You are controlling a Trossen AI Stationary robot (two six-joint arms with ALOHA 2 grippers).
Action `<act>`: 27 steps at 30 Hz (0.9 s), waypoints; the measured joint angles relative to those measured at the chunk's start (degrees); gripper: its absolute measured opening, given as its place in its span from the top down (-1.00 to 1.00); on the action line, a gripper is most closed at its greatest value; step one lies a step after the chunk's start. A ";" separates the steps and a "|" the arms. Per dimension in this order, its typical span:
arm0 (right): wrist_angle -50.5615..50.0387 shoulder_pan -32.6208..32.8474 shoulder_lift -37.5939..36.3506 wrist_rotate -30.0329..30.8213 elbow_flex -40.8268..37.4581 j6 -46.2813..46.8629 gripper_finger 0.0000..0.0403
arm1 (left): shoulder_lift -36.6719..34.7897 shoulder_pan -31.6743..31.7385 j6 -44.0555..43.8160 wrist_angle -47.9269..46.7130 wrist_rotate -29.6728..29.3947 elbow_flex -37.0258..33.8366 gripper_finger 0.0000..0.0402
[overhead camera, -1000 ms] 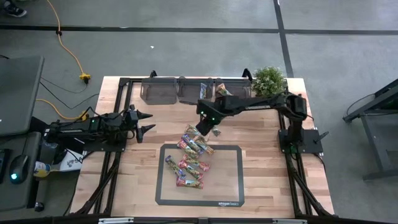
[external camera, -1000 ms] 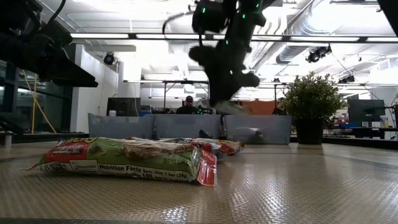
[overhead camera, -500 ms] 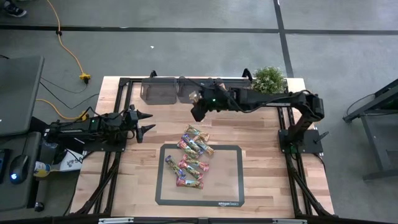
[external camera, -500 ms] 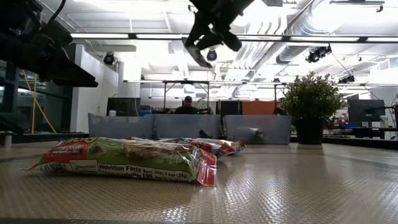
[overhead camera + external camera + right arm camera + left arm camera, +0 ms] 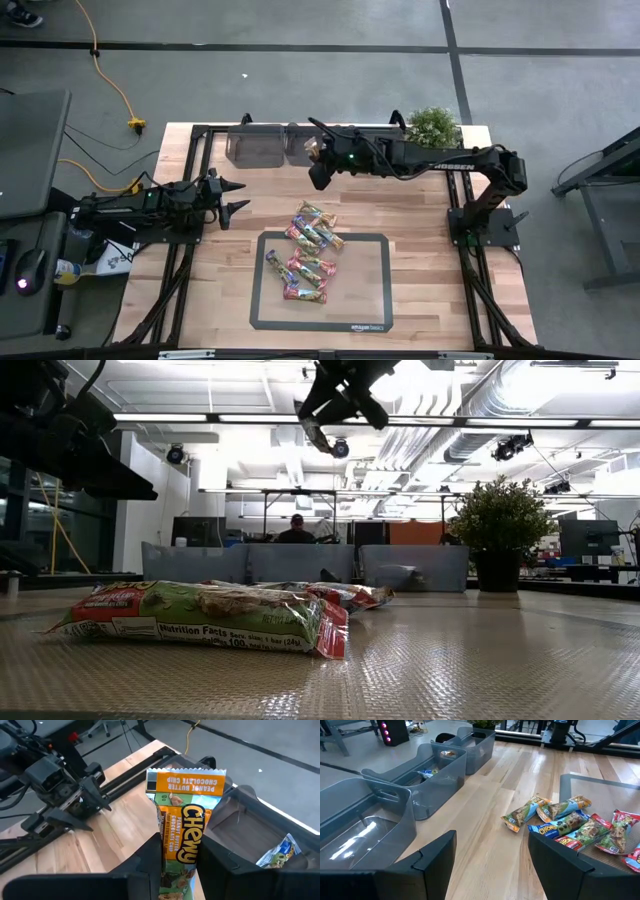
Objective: Pick and place Granola Bars by type
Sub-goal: Put the yellow granola bar into the right black bin
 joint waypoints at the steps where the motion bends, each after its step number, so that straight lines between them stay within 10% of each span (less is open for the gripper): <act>1: 0.22 0.00 0.00 0.59 0.00 -0.16 0.53 | 0.00 0.00 0.00 0.00 0.00 0.00 -0.21; 19: 7.68 -5.54 -2.00 14.13 0.00 -7.87 0.53 | 0.00 0.00 0.01 0.00 0.01 -0.01 -0.21; 27: -7.20 -12.17 -2.37 23.50 0.00 -2.55 0.53 | 0.00 -0.02 0.01 0.00 0.00 0.00 -0.21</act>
